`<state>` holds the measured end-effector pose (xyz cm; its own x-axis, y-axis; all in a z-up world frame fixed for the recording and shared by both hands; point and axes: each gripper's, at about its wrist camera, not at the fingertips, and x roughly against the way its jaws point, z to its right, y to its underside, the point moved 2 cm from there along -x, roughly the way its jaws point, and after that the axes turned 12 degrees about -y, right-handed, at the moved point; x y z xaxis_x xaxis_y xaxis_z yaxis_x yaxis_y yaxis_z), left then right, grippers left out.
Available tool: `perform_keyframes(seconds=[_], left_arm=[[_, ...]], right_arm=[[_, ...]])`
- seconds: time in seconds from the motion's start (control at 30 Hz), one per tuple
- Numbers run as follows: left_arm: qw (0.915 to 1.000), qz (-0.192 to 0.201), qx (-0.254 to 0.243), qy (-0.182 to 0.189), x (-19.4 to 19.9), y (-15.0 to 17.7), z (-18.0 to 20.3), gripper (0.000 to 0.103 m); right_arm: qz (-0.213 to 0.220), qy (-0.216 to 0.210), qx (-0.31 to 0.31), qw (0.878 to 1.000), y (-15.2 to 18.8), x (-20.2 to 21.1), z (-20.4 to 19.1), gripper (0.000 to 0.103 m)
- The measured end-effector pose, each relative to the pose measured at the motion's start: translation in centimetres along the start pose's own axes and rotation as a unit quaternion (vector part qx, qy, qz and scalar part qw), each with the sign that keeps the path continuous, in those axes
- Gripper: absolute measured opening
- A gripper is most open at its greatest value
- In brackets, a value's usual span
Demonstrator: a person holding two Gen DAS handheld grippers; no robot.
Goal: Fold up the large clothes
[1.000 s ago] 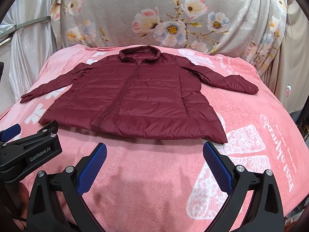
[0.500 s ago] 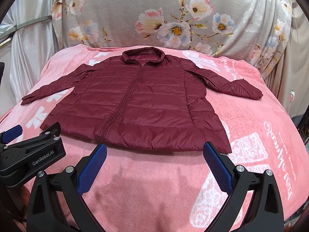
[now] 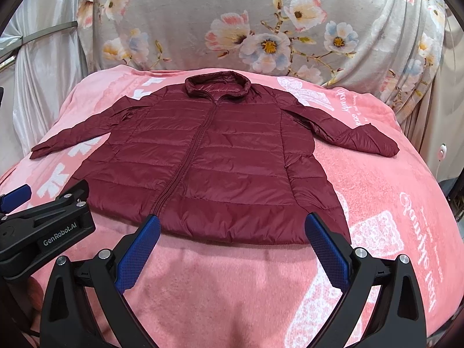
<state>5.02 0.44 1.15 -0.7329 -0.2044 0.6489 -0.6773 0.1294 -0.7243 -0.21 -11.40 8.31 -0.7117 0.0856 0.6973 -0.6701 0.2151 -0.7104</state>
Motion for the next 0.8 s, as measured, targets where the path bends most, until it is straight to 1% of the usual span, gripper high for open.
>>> perform_keyframes(seconds=[0.33,0.8], left_arm=[[1.0000,-0.004,-0.001,-0.005,-0.6,0.0,0.6,0.098],[0.9999,-0.005,-0.008,-0.006,-0.8,0.7,1.7,0.098]], right_arm=[[-0.003,-0.002,-0.004,1.000,-0.4,-0.9,0.2,0.098],[-0.005,-0.002,-0.017,1.000,0.6,-1.4,1.3,0.098]])
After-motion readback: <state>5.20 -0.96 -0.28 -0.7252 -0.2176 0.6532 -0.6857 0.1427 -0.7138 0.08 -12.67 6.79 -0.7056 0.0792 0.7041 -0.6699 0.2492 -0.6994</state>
